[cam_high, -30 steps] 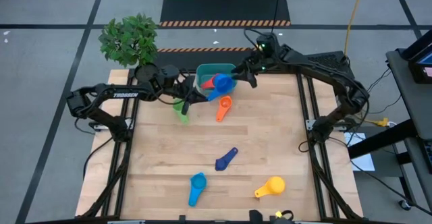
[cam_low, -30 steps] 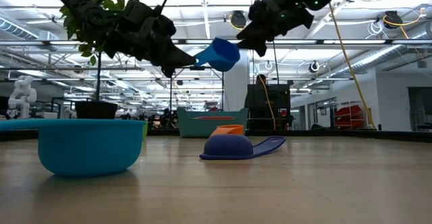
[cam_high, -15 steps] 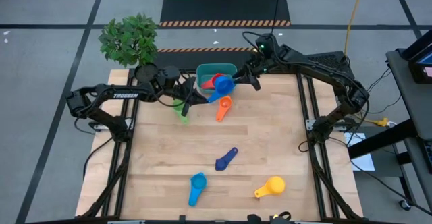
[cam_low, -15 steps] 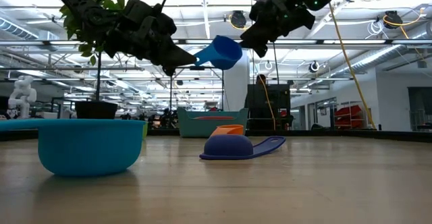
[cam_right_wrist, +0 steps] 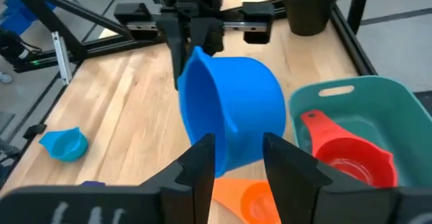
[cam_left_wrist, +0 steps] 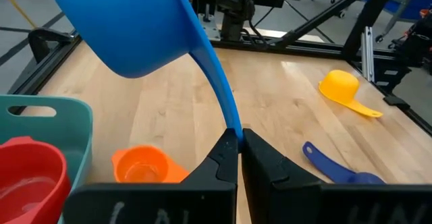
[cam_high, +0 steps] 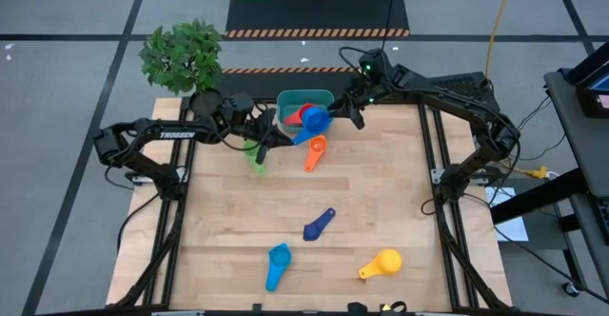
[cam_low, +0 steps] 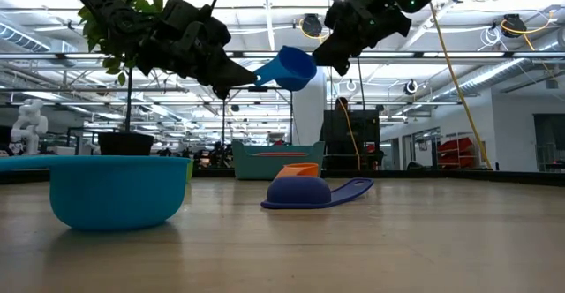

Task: Nest measuring cups in basket
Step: Stack the blue measuring cup on top of the red measuring cup in the blue bin

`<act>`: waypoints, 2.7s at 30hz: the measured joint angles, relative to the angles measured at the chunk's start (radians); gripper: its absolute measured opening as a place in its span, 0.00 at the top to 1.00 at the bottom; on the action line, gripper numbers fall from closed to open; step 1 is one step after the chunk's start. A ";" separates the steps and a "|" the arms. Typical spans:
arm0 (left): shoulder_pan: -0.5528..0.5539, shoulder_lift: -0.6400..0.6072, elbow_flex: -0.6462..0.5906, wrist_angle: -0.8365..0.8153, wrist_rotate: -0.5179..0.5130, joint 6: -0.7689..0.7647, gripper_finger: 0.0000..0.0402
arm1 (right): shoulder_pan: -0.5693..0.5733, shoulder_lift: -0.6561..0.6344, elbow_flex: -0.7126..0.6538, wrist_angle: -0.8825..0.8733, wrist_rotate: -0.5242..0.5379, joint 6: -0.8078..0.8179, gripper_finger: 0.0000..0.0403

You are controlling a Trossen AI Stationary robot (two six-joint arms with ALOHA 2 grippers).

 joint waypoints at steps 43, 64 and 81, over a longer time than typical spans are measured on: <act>-0.007 0.000 0.000 -0.012 0.000 0.024 0.99 | -0.020 0.054 -0.001 0.012 -0.060 -0.021 0.71; -0.007 0.000 0.000 -0.029 -0.001 0.026 0.99 | -0.020 0.054 -0.001 0.025 -0.065 -0.019 0.98; -0.014 -0.045 0.000 0.003 -0.401 0.036 0.39 | -0.079 0.054 -0.001 0.058 -0.051 0.033 1.00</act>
